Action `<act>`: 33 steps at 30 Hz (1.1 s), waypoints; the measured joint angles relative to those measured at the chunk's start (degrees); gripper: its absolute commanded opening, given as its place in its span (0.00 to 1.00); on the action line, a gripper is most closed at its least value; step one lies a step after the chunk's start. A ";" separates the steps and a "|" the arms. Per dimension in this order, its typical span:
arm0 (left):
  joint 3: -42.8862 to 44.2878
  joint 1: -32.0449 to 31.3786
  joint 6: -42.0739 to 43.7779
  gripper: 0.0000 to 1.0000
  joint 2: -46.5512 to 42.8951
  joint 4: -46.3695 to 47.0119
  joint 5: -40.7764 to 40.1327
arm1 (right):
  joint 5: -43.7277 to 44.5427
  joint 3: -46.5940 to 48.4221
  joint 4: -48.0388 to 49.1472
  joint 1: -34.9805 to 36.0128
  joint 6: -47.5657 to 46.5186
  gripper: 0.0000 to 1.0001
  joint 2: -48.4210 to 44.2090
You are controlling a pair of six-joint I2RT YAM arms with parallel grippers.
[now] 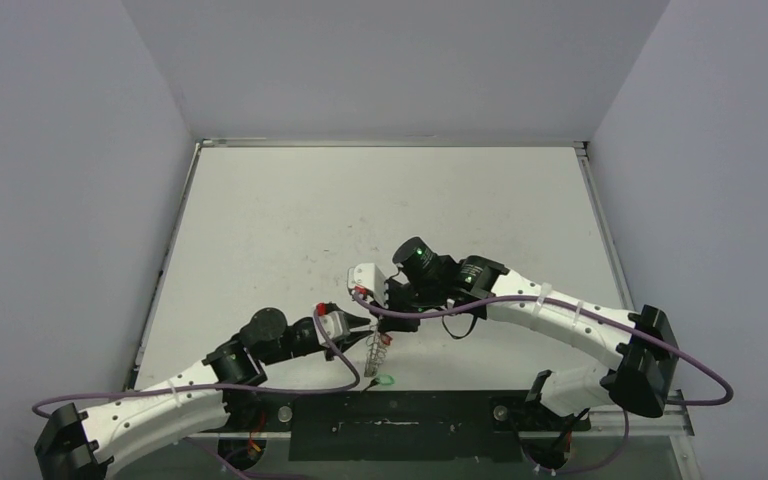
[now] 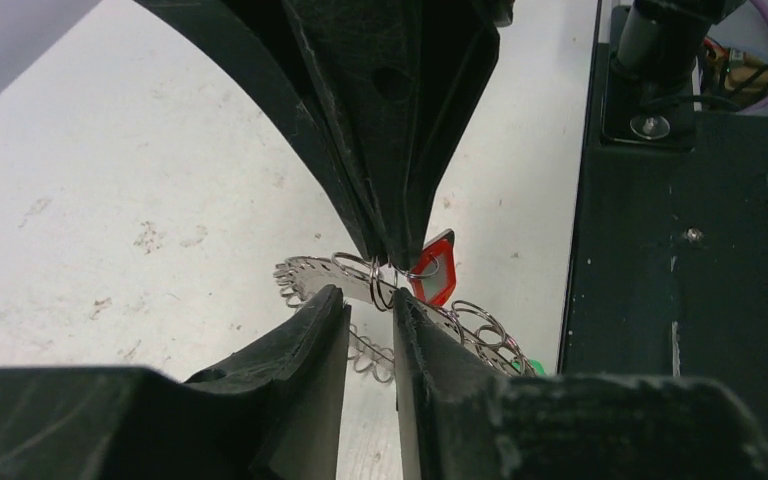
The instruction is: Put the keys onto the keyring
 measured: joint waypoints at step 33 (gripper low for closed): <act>-8.81 -0.04 -5.05 0.00 -1.46 16.52 -0.94 | -2.45 -7.02 7.50 -5.42 3.04 0.35 -5.25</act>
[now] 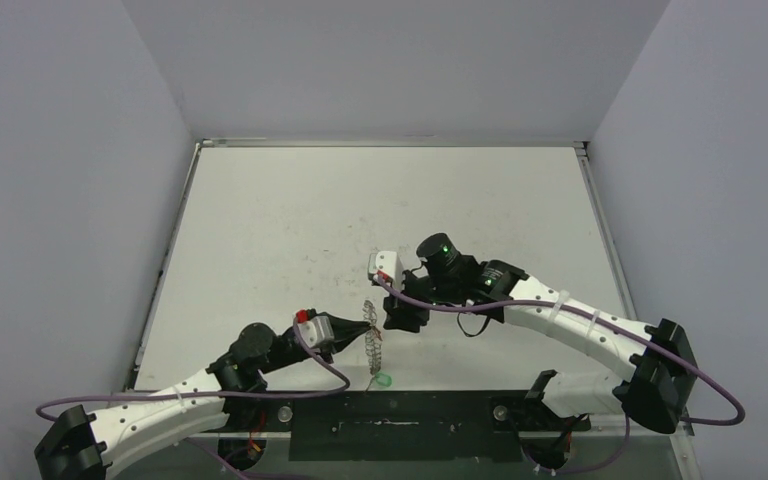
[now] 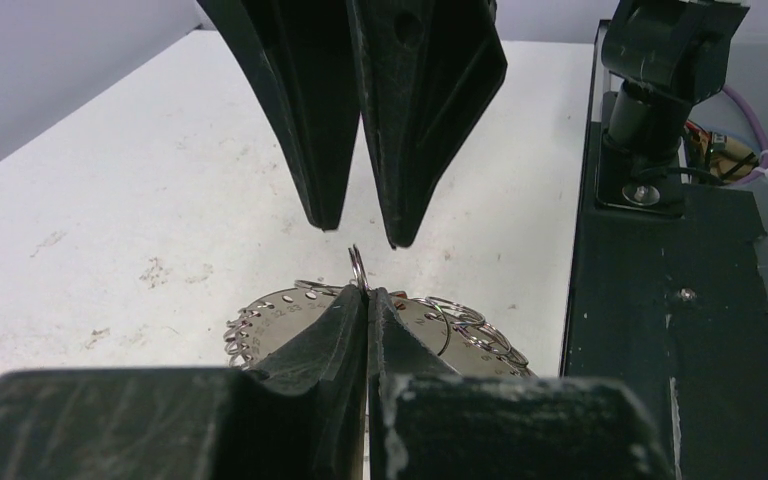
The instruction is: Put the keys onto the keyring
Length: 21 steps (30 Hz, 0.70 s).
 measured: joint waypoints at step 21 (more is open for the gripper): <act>4.33 0.00 2.25 0.00 11.23 0.92 -15.06 | 1.68 -10.03 12.37 -9.84 10.27 0.61 -3.76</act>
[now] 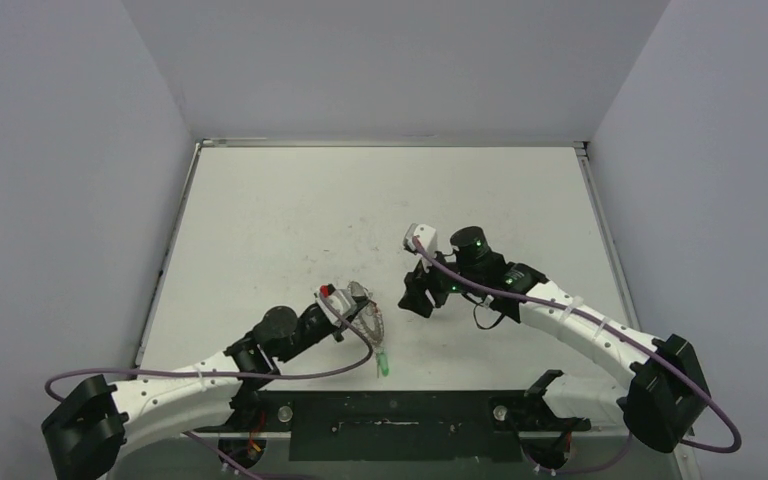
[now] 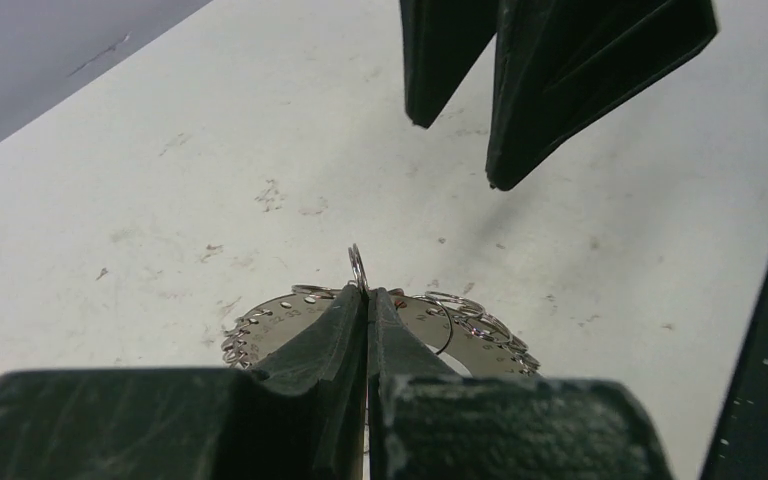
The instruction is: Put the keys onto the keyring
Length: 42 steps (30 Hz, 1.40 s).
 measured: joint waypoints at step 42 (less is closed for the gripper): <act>5.66 38.12 -1.57 0.97 -0.44 -5.55 -10.75 | 45.05 -21.44 19.82 -27.02 11.87 1.00 -13.03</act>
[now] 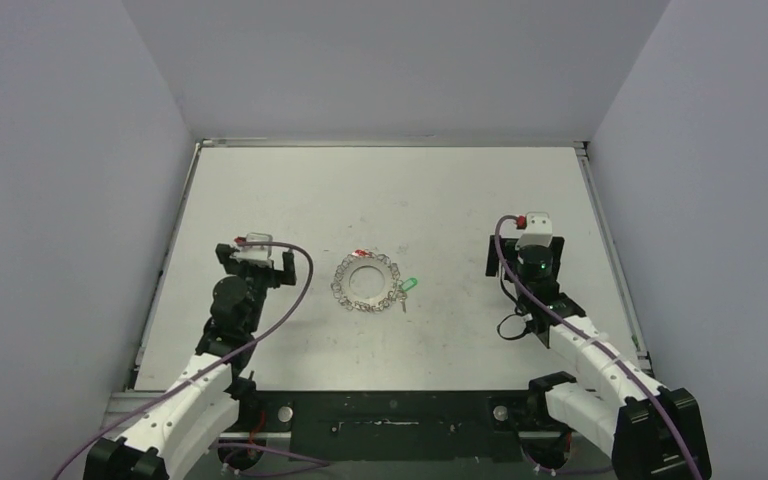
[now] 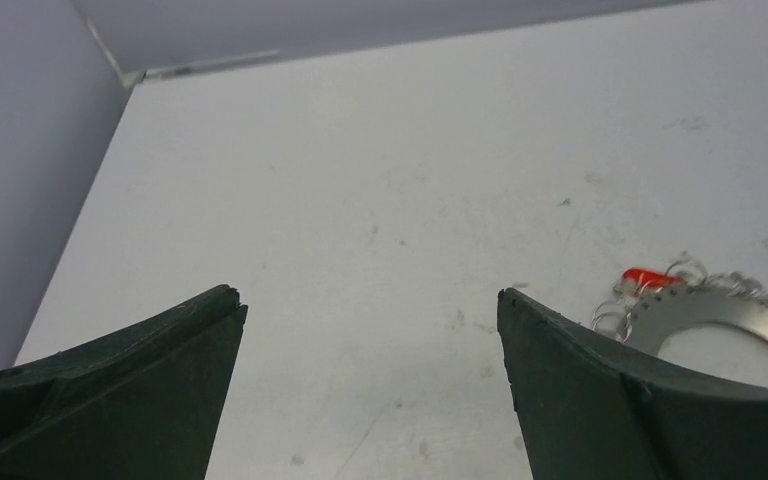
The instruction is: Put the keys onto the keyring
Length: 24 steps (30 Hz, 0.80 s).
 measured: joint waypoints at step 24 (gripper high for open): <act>0.26 13.64 -2.73 0.97 33.11 17.90 8.11 | 7.63 -9.07 36.06 -2.56 -5.49 1.00 21.64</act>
